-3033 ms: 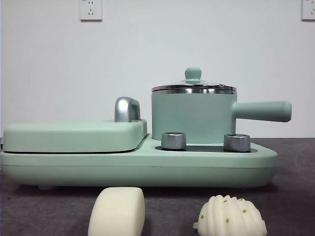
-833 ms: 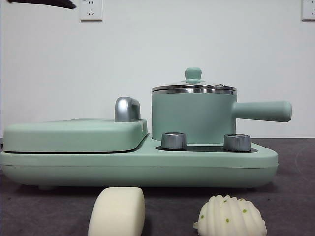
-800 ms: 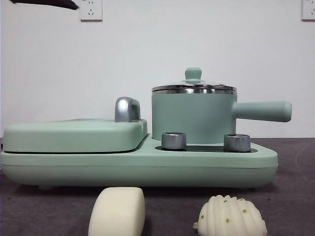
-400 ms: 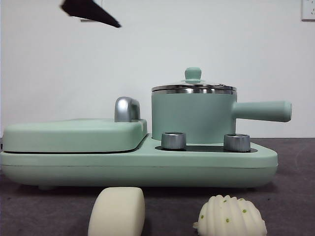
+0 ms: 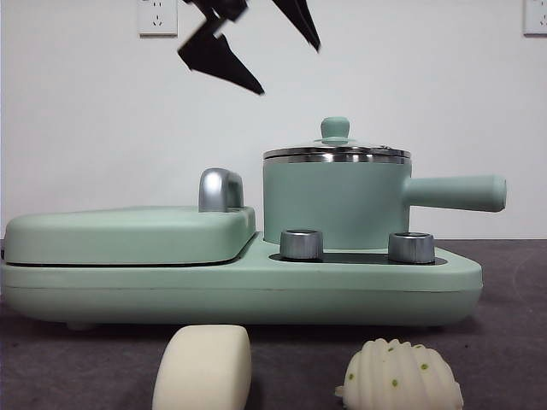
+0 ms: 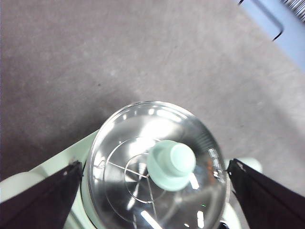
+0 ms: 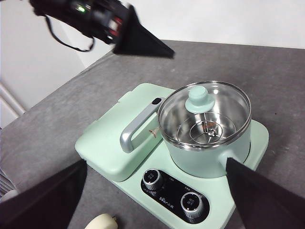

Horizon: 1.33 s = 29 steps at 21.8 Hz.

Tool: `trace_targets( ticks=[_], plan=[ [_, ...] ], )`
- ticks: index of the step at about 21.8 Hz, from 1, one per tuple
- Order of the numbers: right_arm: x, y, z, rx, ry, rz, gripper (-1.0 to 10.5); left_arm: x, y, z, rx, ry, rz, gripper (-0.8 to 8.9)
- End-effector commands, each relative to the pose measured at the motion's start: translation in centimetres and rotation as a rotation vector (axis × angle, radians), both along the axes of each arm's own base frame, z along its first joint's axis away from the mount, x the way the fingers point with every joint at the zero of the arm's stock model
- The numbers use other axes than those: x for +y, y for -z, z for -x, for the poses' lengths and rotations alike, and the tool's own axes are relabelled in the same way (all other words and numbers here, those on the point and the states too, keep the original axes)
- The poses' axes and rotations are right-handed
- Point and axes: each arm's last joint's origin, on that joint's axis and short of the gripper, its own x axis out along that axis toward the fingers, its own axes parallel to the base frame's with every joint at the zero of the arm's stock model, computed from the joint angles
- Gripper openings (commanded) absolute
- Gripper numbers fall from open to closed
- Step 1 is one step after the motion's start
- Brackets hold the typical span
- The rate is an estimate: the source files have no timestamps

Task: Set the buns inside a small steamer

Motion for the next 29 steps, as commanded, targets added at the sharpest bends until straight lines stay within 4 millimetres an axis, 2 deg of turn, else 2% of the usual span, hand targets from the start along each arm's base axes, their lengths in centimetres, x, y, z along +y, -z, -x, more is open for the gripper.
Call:
trace_targets(
  ticks=[1,7,8,11,18,24,27,29],
  plan=[
    [0.0,-0.4,0.0,-0.008,-0.002,-0.009,4.7,-1.9,0.3,-0.4,-0.039,0.032,-0.034,4.96],
    [0.0,-0.4,0.0,-0.008,-0.003,-0.009,4.7,-5.6,2.7,0.1,-0.064,0.100,-0.140,4.89],
    [0.0,-0.4,0.0,-0.008,-0.002,-0.009,4.7,-6.1,3.0,0.4,-0.074,0.127,-0.154,4.57],
    [0.0,-0.4,0.0,-0.007,-0.002,-0.009,4.7,-7.0,3.8,0.6,-0.096,0.130,-0.202,4.04],
    [0.0,-0.4,0.0,-0.008,-0.002,-0.009,4.7,-7.8,5.4,-0.1,-0.110,0.151,-0.236,3.95],
    [0.0,-0.4,0.0,-0.007,-0.002,-0.009,4.7,-8.1,6.1,-0.3,-0.102,0.151,-0.253,1.97],
    [0.0,-0.4,0.0,-0.007,-0.002,-0.009,4.7,-8.1,6.0,-0.4,-0.108,0.150,-0.249,0.57],
    [0.0,-0.4,0.0,-0.007,-0.002,-0.009,4.7,-8.1,6.0,-0.4,-0.107,0.150,-0.250,0.19]
  ],
)
